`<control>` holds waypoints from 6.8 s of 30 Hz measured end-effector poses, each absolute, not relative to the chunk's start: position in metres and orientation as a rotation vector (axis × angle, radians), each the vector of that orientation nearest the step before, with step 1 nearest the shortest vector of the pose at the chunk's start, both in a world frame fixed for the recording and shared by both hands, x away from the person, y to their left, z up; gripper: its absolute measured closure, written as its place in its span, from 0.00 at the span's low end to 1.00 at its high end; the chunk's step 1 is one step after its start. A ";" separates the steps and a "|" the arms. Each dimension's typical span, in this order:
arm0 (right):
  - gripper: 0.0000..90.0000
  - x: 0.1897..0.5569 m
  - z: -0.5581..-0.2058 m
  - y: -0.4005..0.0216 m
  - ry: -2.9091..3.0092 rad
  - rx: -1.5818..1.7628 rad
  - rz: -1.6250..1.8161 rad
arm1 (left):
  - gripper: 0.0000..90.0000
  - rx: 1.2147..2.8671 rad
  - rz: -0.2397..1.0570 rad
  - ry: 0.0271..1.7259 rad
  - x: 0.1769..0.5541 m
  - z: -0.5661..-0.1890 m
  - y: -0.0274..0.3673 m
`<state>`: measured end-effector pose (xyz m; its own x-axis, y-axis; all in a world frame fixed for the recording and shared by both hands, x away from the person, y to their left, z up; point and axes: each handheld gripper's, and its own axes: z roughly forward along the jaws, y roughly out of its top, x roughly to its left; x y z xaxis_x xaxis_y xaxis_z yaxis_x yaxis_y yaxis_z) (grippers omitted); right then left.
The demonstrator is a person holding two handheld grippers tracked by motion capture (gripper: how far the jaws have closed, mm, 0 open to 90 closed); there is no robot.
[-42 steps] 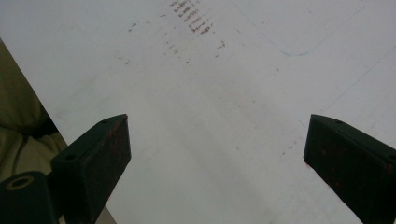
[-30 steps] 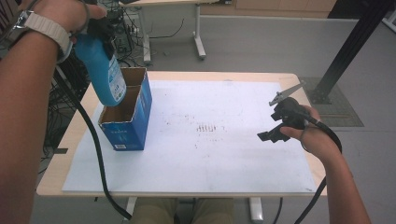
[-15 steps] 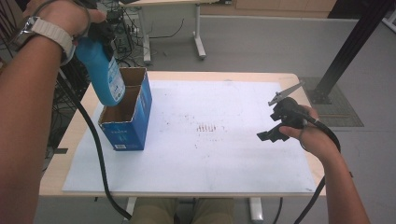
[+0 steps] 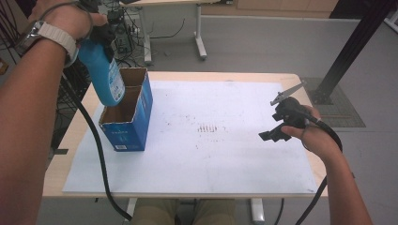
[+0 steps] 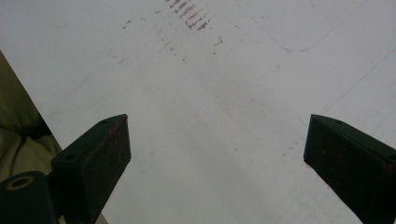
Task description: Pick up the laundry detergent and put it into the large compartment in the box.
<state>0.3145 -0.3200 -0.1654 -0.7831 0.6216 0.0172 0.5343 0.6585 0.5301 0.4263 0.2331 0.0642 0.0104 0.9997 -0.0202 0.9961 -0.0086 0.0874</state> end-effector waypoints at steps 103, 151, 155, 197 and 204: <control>0.08 0.321 -0.187 -0.321 2.738 0.974 0.796 | 0.44 2.221 0.113 2.143 0.452 -0.068 0.226; 0.08 0.322 -0.194 -0.322 2.747 1.000 0.794 | 0.43 2.236 0.133 2.134 0.453 -0.119 0.223; 0.08 0.321 -0.194 -0.323 2.747 1.007 0.790 | 0.43 2.240 0.133 2.135 0.454 -0.125 0.222; 0.08 0.322 -0.197 -0.321 2.752 1.019 0.781 | 0.43 2.254 0.094 2.128 0.457 -0.153 0.227; 0.08 0.321 -0.197 -0.321 2.754 1.016 0.780 | 0.43 2.254 0.095 2.127 0.456 -0.153 0.227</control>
<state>0.3212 -0.3208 -0.1970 -0.7713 0.6318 0.0767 0.5781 0.6452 0.4996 0.4563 0.2265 -0.1526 0.0570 0.9982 0.0163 0.9957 -0.0580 0.0715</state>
